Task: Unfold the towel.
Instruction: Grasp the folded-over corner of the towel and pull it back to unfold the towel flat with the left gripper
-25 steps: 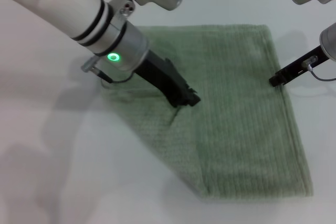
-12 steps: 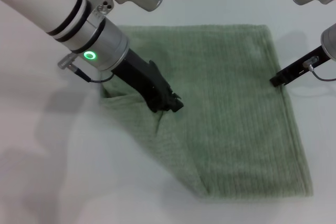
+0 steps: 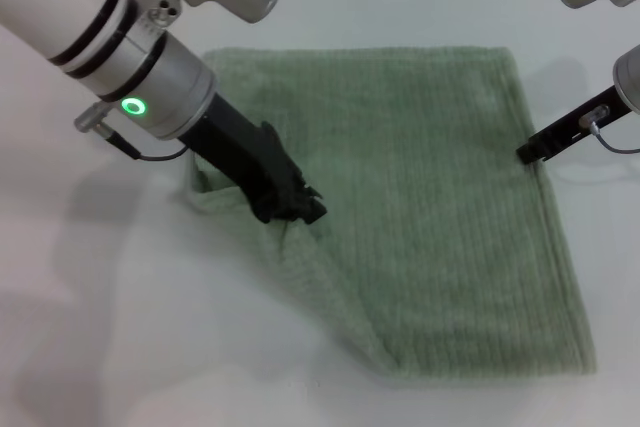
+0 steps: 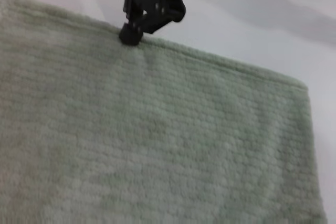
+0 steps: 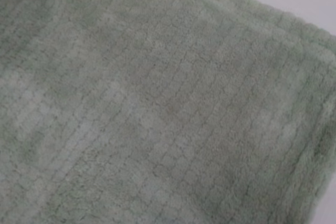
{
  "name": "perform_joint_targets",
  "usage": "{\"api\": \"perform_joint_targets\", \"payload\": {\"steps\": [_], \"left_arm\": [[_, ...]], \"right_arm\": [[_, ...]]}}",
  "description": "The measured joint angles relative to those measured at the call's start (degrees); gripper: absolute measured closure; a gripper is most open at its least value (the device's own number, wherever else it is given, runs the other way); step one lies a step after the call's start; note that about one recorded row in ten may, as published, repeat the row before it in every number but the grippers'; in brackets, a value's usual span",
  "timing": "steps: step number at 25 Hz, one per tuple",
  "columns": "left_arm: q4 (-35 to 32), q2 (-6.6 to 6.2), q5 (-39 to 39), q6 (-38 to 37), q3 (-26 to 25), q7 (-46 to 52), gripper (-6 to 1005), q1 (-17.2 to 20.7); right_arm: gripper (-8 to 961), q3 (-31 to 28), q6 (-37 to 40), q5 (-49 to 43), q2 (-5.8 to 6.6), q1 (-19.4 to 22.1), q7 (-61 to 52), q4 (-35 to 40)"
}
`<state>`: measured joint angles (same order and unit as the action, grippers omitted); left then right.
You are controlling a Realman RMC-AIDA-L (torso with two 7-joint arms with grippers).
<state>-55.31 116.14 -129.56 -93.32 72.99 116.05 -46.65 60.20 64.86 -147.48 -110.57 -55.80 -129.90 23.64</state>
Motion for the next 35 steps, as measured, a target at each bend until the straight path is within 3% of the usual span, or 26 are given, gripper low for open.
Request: {"api": "perform_joint_targets", "payload": {"steps": [11, 35], "left_arm": [[0.75, -0.98, -0.38, -3.42, -3.00, -3.43, 942, 1.34], [-2.00, -0.16, -2.82, -7.01, -7.34, -3.67, 944, 5.35]], "right_arm": [[955, 0.00, -0.16, 0.00, 0.00, 0.00, 0.08, 0.00], [954, 0.00, -1.05, 0.00, -0.18, -0.22, 0.41, -0.65]]}}
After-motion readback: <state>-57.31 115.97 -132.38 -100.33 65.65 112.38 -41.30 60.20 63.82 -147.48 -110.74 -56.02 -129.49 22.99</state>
